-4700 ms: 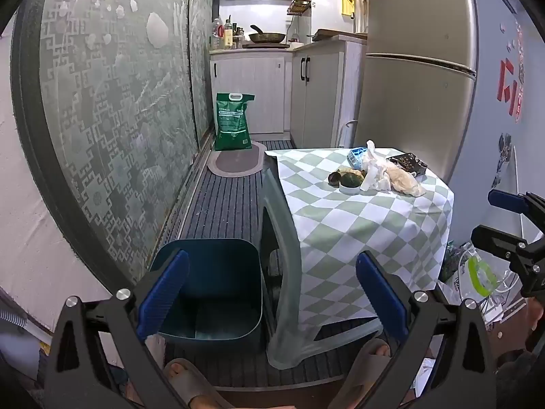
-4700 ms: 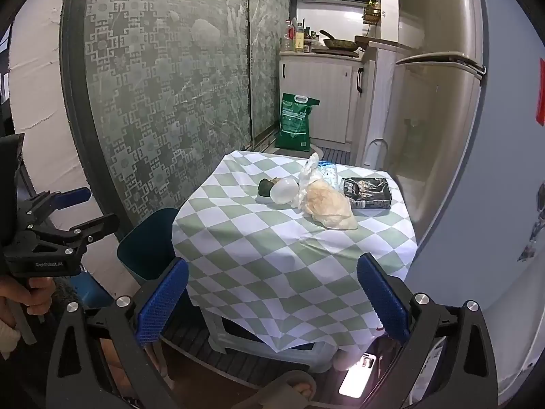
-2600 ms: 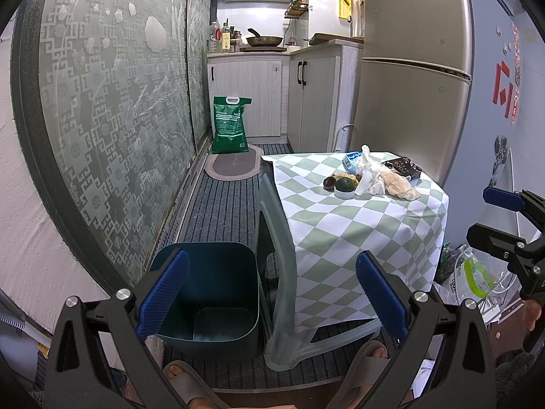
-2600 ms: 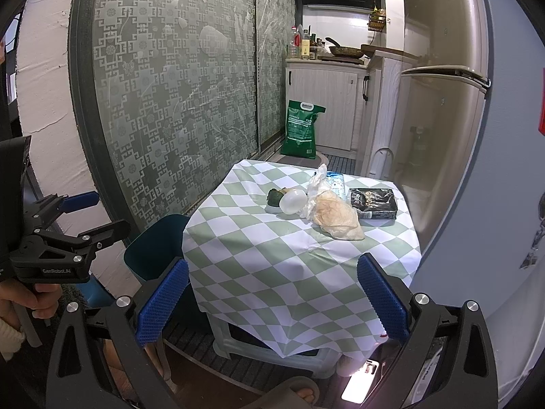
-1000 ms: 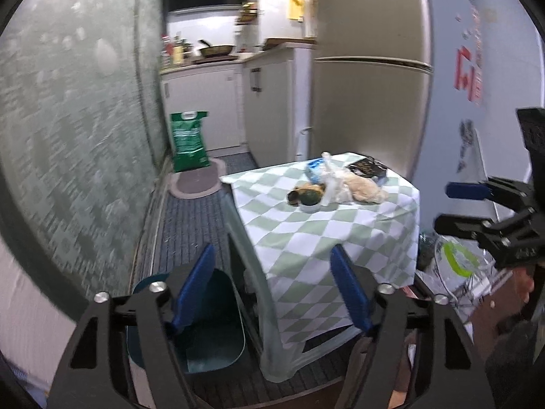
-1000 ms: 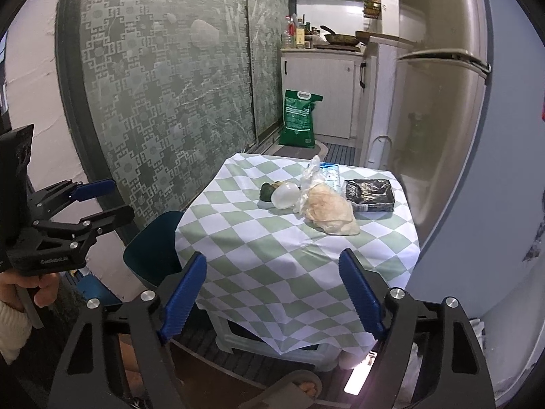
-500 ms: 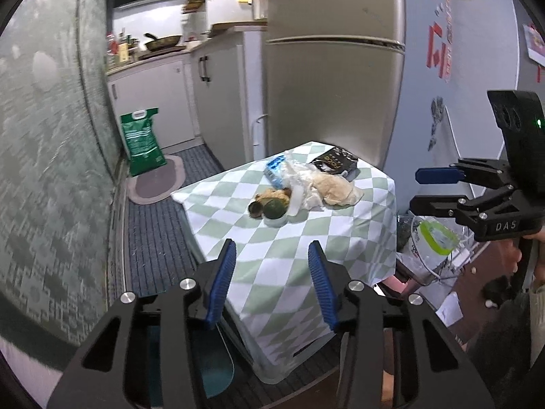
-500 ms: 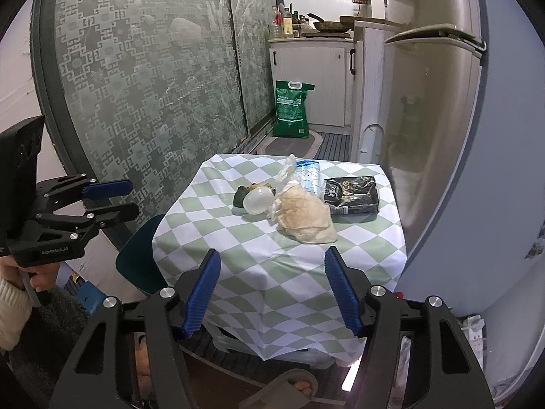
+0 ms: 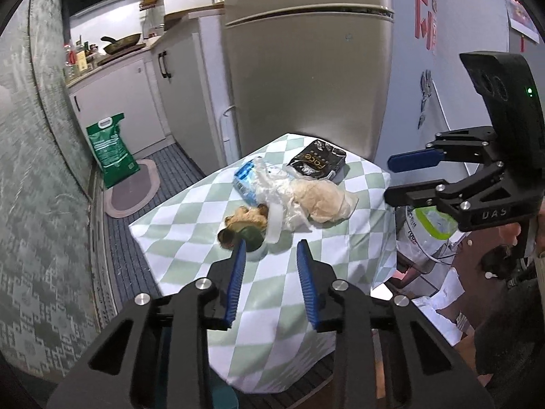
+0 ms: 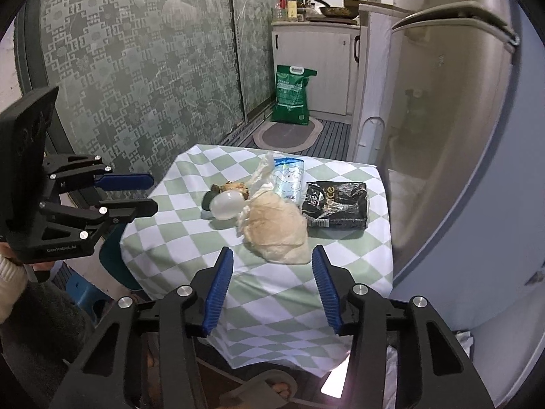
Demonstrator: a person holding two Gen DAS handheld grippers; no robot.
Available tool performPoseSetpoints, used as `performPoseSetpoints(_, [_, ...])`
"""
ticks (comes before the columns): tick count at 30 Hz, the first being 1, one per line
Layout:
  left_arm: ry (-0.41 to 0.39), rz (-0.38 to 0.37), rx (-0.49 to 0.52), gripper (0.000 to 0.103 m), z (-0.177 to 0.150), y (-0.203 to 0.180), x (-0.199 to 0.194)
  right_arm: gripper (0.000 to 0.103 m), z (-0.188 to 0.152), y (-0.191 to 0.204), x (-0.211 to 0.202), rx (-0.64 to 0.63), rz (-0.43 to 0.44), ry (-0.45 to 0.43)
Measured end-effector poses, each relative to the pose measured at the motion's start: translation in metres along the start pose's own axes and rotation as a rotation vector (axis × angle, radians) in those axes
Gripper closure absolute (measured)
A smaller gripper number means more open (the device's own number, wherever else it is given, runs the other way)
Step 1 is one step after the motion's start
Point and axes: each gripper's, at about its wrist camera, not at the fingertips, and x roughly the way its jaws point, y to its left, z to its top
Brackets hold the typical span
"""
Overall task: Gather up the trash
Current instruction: 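Move the left tool to the table and close on the white plastic cup, then lift the white cup with the left tool while the right tool grasps the tissue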
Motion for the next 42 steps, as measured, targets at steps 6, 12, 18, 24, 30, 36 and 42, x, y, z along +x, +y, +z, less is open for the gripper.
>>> performPoseSetpoints(6, [0.019,-0.006,0.011,0.073,0.007,-0.002,0.023,0.062,0.003,-0.004,0.014,-0.005,0.030,0.008])
performPoseSetpoints(12, [0.041,-0.005,0.020,0.073,0.013,-0.005,0.047,0.062,-0.001,-0.011,0.021,0.014,0.050,0.005])
performPoseSetpoints(18, [0.056,-0.005,0.028,0.073,0.019,-0.009,0.063,0.062,-0.003,-0.018,0.019,0.022,0.062,-0.017])
performPoseSetpoints(24, [0.066,0.015,0.017,0.083,0.022,-0.005,0.072,0.065,-0.011,-0.026,0.018,0.038,0.063,-0.028])
performPoseSetpoints(30, [0.093,0.001,-0.004,0.089,0.021,-0.004,0.079,0.068,-0.013,-0.025,0.020,0.039,0.066,-0.029])
performPoseSetpoints(36, [0.075,-0.017,-0.015,0.091,0.022,-0.004,0.074,0.070,-0.016,-0.024,0.022,0.051,0.063,-0.023])
performPoseSetpoints(42, [0.030,-0.025,-0.050,0.094,0.023,-0.002,0.056,0.070,-0.015,-0.028,0.025,0.075,0.062,-0.027])
